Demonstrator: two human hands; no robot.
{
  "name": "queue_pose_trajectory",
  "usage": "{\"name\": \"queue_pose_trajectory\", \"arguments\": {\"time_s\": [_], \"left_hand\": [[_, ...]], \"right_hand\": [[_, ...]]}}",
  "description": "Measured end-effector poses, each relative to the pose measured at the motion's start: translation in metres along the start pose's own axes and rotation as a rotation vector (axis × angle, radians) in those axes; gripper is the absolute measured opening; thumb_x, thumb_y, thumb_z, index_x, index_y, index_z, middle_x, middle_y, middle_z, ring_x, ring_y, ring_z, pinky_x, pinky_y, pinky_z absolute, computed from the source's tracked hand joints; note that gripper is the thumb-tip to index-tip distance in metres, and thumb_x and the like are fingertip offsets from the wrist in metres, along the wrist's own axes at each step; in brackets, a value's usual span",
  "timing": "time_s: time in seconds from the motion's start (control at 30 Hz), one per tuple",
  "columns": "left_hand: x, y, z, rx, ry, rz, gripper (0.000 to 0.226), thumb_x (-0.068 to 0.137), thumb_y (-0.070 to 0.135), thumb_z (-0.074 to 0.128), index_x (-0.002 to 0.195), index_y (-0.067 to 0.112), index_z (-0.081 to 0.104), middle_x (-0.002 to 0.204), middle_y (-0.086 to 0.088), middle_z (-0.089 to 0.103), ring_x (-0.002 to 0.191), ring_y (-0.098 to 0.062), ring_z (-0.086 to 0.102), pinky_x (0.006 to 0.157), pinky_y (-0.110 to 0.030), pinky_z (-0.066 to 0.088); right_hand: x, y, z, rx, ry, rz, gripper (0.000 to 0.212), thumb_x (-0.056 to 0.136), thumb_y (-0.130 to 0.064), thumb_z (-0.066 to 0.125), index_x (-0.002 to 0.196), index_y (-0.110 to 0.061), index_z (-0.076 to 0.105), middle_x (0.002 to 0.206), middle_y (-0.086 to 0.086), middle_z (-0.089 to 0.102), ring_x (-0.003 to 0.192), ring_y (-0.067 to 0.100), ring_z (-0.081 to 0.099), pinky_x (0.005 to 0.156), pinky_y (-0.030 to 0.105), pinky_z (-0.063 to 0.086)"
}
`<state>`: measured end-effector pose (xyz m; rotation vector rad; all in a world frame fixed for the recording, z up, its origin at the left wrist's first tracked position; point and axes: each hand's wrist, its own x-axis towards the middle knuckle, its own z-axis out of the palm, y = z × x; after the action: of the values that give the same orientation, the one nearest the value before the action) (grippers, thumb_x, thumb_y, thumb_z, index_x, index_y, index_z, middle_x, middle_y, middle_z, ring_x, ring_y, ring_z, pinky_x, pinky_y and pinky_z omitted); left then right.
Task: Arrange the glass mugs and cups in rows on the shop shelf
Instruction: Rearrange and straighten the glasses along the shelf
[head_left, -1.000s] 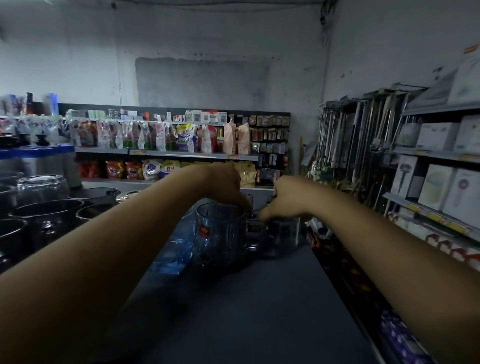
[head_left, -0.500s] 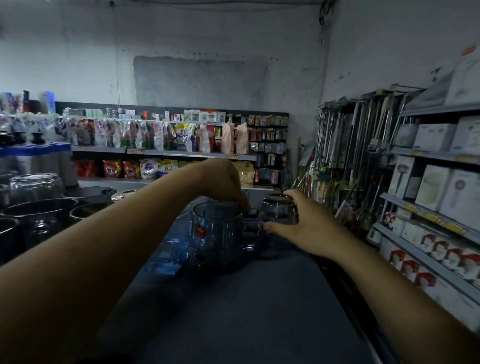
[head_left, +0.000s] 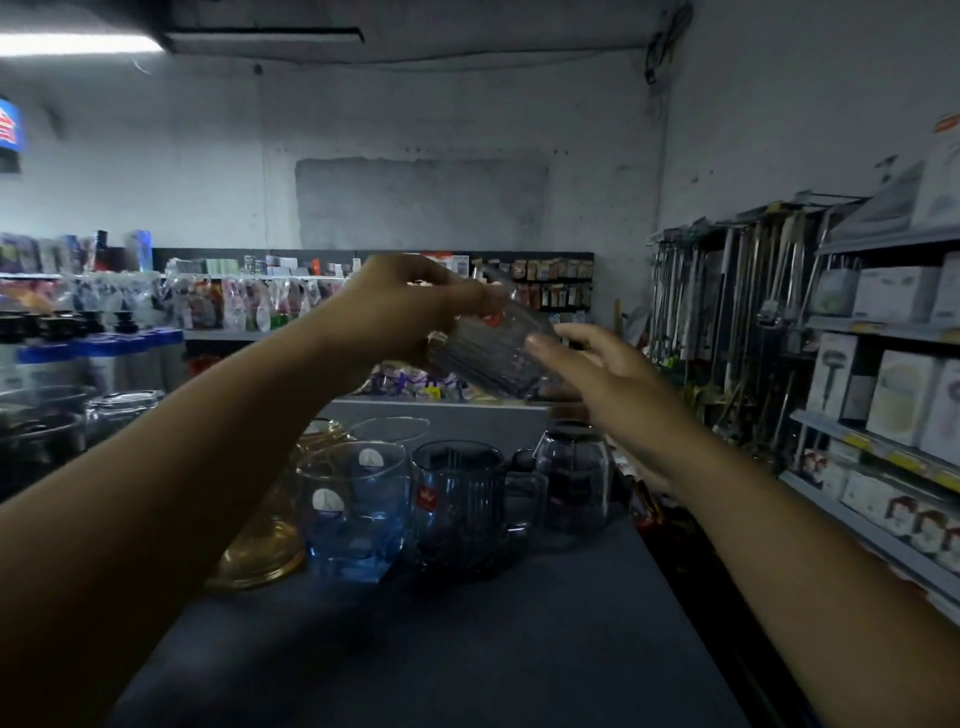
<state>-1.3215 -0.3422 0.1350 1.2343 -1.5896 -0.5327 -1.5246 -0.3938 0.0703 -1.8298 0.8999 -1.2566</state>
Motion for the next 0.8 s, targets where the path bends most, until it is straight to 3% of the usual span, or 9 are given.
{"name": "queue_pose_trajectory", "arguments": {"time_s": [0.13,0.2,0.27,0.33,0.4,0.47,0.53,0.7,0.8], "left_hand": [[-0.021,0.002,-0.001,-0.312,-0.057,0.036,0.042,0.087,0.021,0.074,0.115,-0.007,0.060,0.106,-0.022,0.073,0.089,-0.035,0.076,0.073,-0.037,0.063],[-0.023,-0.006,-0.001,-0.396,-0.039,0.037,0.041,0.087,0.019,0.073,0.120,-0.003,0.059,0.100,-0.018,0.075,0.090,-0.034,0.076,0.073,-0.035,0.062],[-0.022,-0.015,-0.001,-0.363,-0.036,0.029,0.040,0.090,0.025,0.071,0.121,0.002,0.059,0.096,-0.013,0.077,0.091,-0.031,0.076,0.079,-0.042,0.063],[-0.020,-0.028,-0.002,-0.123,-0.015,0.052,0.039,0.094,0.039,0.065,0.120,0.009,0.062,0.098,-0.008,0.075,0.091,-0.024,0.075,0.086,-0.047,0.062],[-0.020,-0.041,-0.004,0.214,0.020,0.097,0.037,0.098,0.046,0.055,0.116,0.015,0.064,0.100,-0.001,0.071,0.089,-0.019,0.072,0.080,-0.038,0.061],[-0.018,-0.053,-0.009,0.555,0.008,0.142,0.026,0.101,0.037,0.053,0.112,0.017,0.067,0.100,0.000,0.071,0.084,-0.016,0.069,0.072,-0.026,0.057],[-0.016,-0.064,-0.013,0.810,-0.060,0.149,0.020,0.101,0.026,0.055,0.108,0.017,0.071,0.105,-0.001,0.073,0.087,-0.014,0.068,0.079,-0.027,0.056],[-0.018,-0.077,-0.016,0.859,-0.162,0.098,0.023,0.099,0.027,0.059,0.104,0.011,0.075,0.100,-0.004,0.075,0.091,-0.016,0.070,0.091,-0.036,0.056],[-0.016,-0.082,-0.016,0.850,-0.162,0.099,0.023,0.099,0.027,0.058,0.100,0.011,0.075,0.092,-0.003,0.073,0.083,-0.015,0.068,0.086,-0.035,0.057]], "right_hand": [[0.000,-0.011,0.007,0.395,-0.132,-0.044,0.042,0.081,-0.035,0.073,0.120,-0.023,0.062,0.113,0.001,0.076,0.100,0.037,0.073,0.076,0.045,0.058],[0.002,-0.016,0.010,0.408,-0.103,-0.091,0.021,0.079,-0.028,0.074,0.095,-0.032,0.061,0.100,-0.001,0.078,0.093,0.029,0.073,0.069,0.042,0.056],[0.007,-0.018,0.011,0.312,-0.067,-0.107,0.021,0.082,-0.029,0.074,0.091,-0.033,0.056,0.103,0.006,0.074,0.087,0.030,0.071,0.065,0.041,0.054],[0.014,-0.020,0.010,0.150,-0.039,-0.092,0.027,0.080,-0.035,0.076,0.100,-0.033,0.058,0.108,0.008,0.070,0.084,0.033,0.069,0.060,0.036,0.052],[0.025,-0.021,0.005,-0.078,-0.029,-0.063,0.050,0.079,-0.043,0.078,0.122,-0.025,0.059,0.116,0.006,0.068,0.089,0.033,0.072,0.064,0.036,0.054],[0.036,-0.025,0.002,-0.319,-0.022,-0.039,0.071,0.074,-0.053,0.080,0.135,-0.027,0.053,0.127,0.001,0.059,0.100,0.026,0.067,0.079,0.038,0.056],[0.045,-0.029,0.002,-0.497,-0.049,-0.024,0.077,0.066,-0.060,0.082,0.132,-0.029,0.056,0.130,-0.001,0.056,0.108,0.022,0.061,0.089,0.040,0.054],[0.061,-0.030,0.016,-0.755,-0.237,0.060,0.062,0.070,-0.051,0.086,0.118,-0.022,0.061,0.108,-0.003,0.057,0.087,0.013,0.055,0.066,0.030,0.044],[0.069,-0.023,0.026,-0.804,-0.302,0.116,0.062,0.067,-0.050,0.088,0.115,-0.021,0.062,0.108,0.000,0.058,0.090,0.016,0.057,0.069,0.032,0.048]]}}
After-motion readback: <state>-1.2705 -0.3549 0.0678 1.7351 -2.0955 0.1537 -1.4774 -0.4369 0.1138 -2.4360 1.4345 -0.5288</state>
